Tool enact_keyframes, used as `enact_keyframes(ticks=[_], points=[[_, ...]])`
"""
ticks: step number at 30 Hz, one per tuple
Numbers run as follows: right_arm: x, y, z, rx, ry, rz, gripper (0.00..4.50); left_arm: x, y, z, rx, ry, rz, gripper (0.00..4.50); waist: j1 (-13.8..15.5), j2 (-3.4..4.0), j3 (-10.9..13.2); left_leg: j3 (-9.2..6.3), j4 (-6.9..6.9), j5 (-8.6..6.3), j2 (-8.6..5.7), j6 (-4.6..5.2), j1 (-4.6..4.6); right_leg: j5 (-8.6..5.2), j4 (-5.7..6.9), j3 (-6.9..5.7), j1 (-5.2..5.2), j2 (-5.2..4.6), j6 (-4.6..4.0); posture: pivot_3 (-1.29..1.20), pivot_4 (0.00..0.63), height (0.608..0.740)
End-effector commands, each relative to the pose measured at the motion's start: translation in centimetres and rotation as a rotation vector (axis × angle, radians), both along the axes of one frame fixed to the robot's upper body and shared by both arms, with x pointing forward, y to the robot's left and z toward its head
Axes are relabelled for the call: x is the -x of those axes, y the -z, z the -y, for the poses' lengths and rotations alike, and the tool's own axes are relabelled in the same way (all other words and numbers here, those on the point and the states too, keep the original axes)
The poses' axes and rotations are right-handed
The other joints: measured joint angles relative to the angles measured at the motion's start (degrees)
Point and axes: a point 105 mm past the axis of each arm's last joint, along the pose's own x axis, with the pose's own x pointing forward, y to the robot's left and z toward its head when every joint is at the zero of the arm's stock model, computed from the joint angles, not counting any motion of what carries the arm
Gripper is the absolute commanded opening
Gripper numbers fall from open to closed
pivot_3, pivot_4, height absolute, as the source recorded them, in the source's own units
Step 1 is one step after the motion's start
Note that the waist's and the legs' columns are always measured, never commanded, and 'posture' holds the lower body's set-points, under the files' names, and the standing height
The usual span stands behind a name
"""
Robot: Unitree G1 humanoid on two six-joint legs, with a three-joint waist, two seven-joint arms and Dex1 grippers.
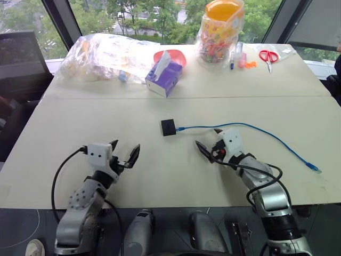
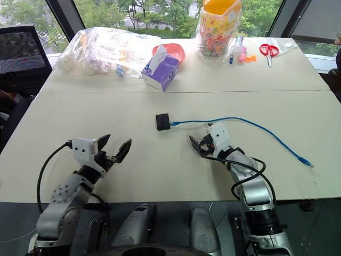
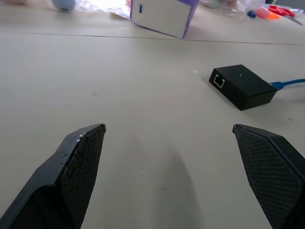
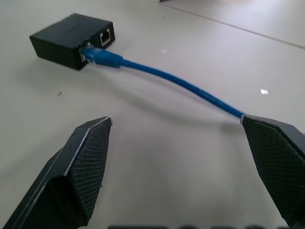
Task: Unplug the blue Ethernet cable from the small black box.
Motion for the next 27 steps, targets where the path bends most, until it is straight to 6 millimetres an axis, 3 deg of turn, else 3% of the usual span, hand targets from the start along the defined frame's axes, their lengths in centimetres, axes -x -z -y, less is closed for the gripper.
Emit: enact_keyframes(ticks=[1,6,12,17,27], points=[[0.3,-3.6,-1.8,0.046,-0.175,0.063,4.5,-0.6,-1.8,-0.2,-0.001,0.046,0.051,4.48,0.0,0.0,0.0,0.0,0.01,0.0,0.0,0.0,0.0,0.0,0.0,0.0,0.01,0.0,0.0,0.0,0.15,0.726],[-0.8,-6.2,-3.7,0.267,-0.429,0.065,4.5,-2.1,-3.8,-0.7,-0.005,0.099,0.086,4.48,-0.3,0.02,0.0,0.0,0.04,0.01,0.01,0.02,0.02,0.01,0.03,-0.02,0.02,0.02,0.01,0.0,0.15,0.726],[-3.6,-6.8,-5.4,0.459,-0.668,-0.052,4.5,-3.1,-4.9,-1.1,-0.038,0.119,0.103,4.48,-0.3,0.04,0.1,0.02,-0.05,0.02,-0.01,0.03,0.04,0.03,0.02,-0.03,0.01,0.04,0.05,0.0,0.15,0.726],[-5.2,-6.1,-6.6,0.688,-0.885,-0.121,4.5,-2.7,-5.3,-1.2,-0.054,0.11,0.117,4.48,-0.6,-0.01,0.2,0.04,-0.07,0.03,0.0,0.02,0.05,0.11,0.06,-0.02,-0.03,0.06,0.2,0.0,0.15,0.726],[-7.7,-5.2,-8.9,0.808,-0.895,-0.251,4.5,-2.2,-5.7,-1.2,-0.063,0.074,0.139,4.48,-0.5,0.02,0.2,0.03,-0.3,0.15,0.01,-0.17,0.09,0.17,0.18,0.0,-0.17,0.11,0.28,0.0,0.15,0.726]])
